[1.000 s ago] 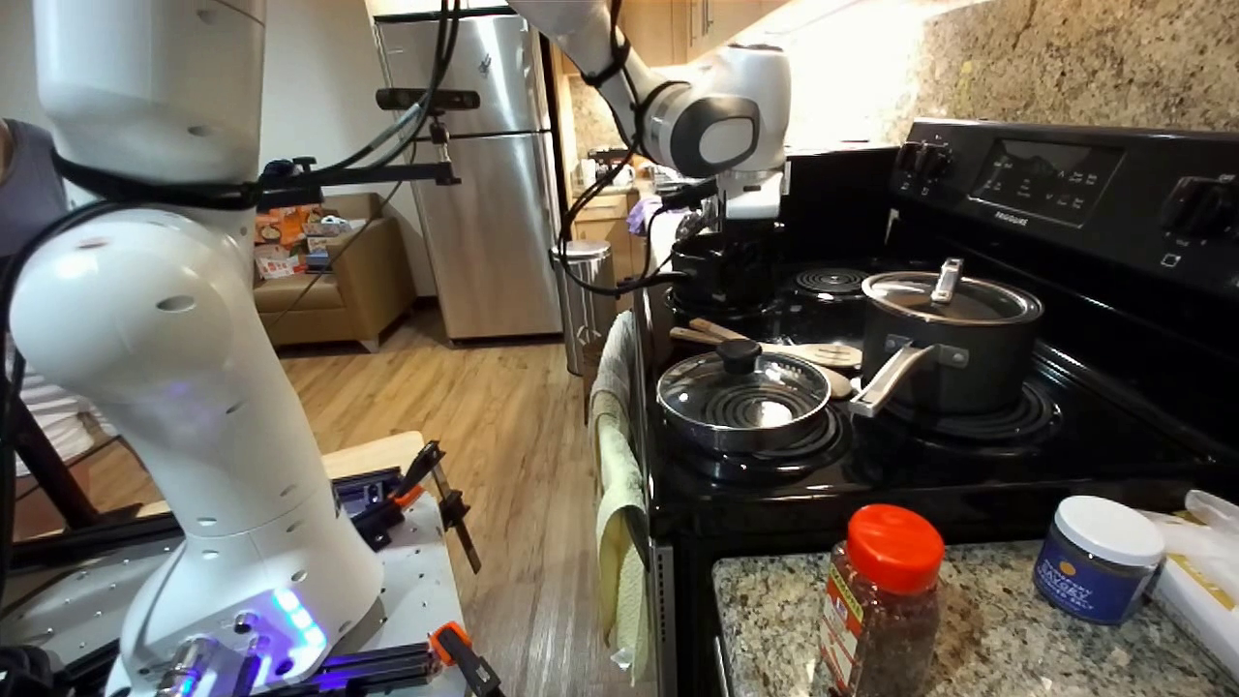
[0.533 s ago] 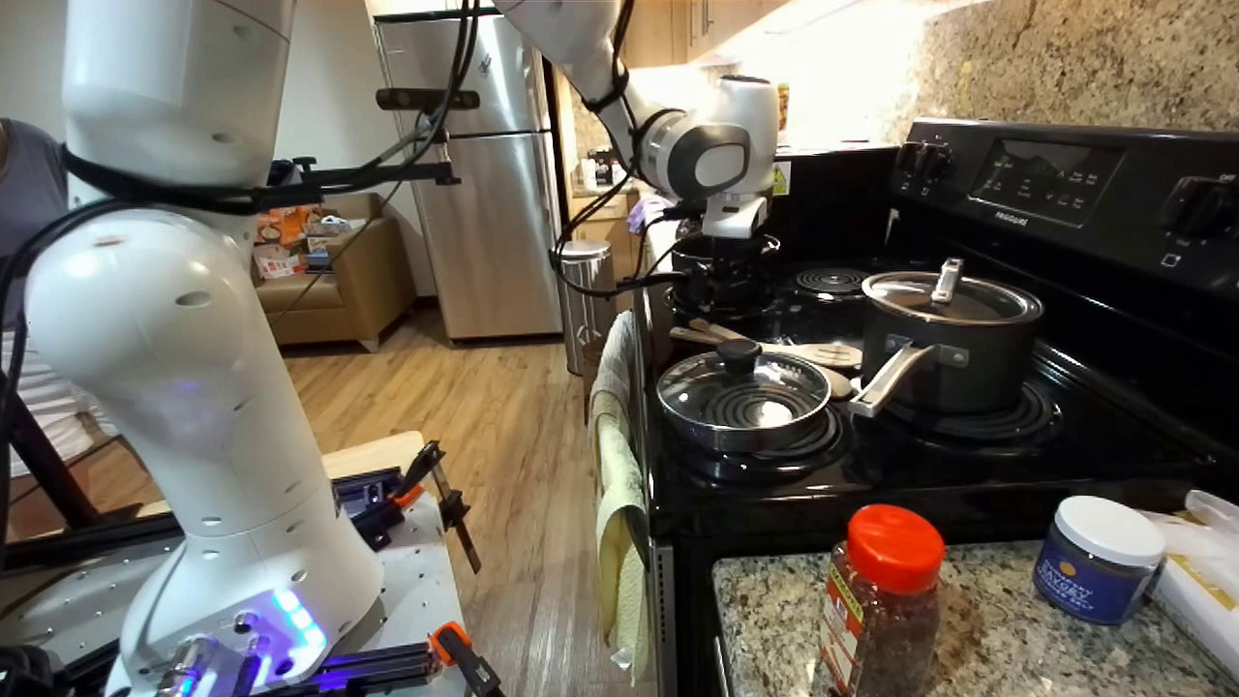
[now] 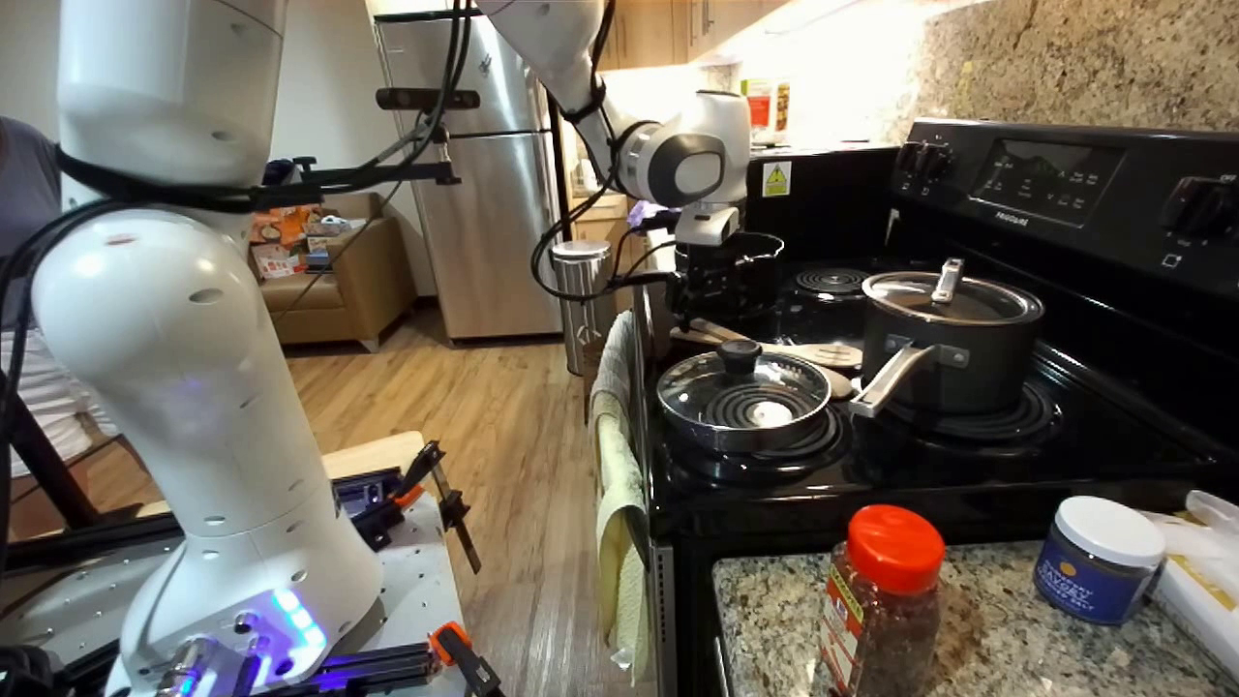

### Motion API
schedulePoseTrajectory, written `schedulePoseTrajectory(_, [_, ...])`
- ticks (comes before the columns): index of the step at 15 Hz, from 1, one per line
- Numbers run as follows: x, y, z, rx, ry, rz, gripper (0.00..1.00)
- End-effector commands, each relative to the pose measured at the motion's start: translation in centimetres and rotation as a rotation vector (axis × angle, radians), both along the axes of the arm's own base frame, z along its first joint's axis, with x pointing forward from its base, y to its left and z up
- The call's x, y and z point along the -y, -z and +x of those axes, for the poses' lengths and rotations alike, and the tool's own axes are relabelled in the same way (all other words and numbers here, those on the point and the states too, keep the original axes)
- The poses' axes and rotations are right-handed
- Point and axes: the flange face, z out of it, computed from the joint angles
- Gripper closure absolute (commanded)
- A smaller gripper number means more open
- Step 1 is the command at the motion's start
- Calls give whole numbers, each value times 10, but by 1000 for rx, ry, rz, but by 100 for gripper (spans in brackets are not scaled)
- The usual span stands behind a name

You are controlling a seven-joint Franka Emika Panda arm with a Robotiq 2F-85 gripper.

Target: Pick up the the wooden spoon from the stove and put it on top of the container on the countertop.

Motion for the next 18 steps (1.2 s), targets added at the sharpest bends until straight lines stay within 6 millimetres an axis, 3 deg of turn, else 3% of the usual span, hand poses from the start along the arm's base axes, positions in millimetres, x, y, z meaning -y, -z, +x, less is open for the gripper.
schedulePoseTrajectory(1, [9, -8, -12, -11, -1, -42, 25])
schedulePoseTrajectory(2, [11, -8, -11, -15, -12, -51, 26])
schedulePoseTrajectory(12, [21, -13, -4, -23, -69, -92, 92])
schedulePoseTrajectory(18, [22, -19, 0, -19, -116, -107, 88])
